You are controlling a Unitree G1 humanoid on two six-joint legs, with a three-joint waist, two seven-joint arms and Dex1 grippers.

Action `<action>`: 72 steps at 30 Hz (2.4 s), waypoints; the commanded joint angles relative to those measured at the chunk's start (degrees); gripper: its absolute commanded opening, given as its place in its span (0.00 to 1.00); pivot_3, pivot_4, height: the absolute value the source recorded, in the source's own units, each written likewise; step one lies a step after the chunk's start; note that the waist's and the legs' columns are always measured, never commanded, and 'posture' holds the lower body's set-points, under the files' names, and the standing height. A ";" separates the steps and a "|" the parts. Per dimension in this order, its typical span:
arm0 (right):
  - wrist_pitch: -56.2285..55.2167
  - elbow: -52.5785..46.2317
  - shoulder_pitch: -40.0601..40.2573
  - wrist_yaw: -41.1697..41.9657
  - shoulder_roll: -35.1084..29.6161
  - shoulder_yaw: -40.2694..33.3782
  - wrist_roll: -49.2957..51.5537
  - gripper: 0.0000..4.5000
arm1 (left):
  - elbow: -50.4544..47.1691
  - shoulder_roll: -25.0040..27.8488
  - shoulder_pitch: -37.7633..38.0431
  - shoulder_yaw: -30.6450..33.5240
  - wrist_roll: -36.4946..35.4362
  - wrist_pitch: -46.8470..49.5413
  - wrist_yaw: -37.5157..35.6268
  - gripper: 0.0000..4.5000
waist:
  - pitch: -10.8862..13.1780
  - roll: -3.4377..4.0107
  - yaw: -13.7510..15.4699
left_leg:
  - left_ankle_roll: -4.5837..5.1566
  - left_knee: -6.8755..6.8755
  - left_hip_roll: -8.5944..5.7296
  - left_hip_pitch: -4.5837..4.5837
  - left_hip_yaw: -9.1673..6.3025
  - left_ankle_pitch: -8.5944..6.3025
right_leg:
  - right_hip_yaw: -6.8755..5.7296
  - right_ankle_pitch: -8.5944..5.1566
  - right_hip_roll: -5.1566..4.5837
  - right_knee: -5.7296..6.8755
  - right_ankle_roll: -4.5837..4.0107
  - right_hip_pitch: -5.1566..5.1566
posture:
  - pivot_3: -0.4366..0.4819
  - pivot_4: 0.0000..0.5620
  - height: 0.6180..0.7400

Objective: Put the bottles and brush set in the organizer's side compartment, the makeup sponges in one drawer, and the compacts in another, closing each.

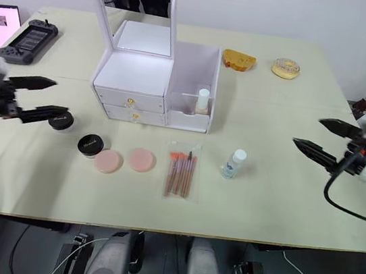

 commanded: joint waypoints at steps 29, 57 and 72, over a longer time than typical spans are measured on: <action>15.86 -21.32 -1.54 -0.06 -4.44 2.61 15.85 0.99 | -25.99 -4.37 -1.76 -5.41 -11.42 17.39 -2.21 1.00 | 0.00 0.01 0.55 | 0.00 -0.01 0.04 -0.02 0.09 0.00 | -0.05 0.00 -0.08 0.04 0.01 0.02 | 0.48 0.27 0.98; 11.41 -27.50 3.64 -14.37 7.25 16.64 8.26 0.62 | -36.97 -14.46 -9.80 -17.08 -10.87 22.87 3.74 1.00 | -0.03 -0.09 0.58 | 0.01 0.19 0.00 0.14 -0.07 0.01 | -0.05 0.00 0.01 0.06 0.01 0.31 | 0.48 0.27 0.98; 13.03 -28.08 1.77 -14.99 8.04 18.99 9.06 0.32 | -36.67 -13.59 -8.11 -16.69 -10.43 21.65 4.67 1.00 | -0.03 -0.09 0.76 | 0.02 0.20 0.00 0.16 -0.08 0.01 | -0.06 0.00 0.01 0.06 0.01 0.34 | 0.48 0.27 0.98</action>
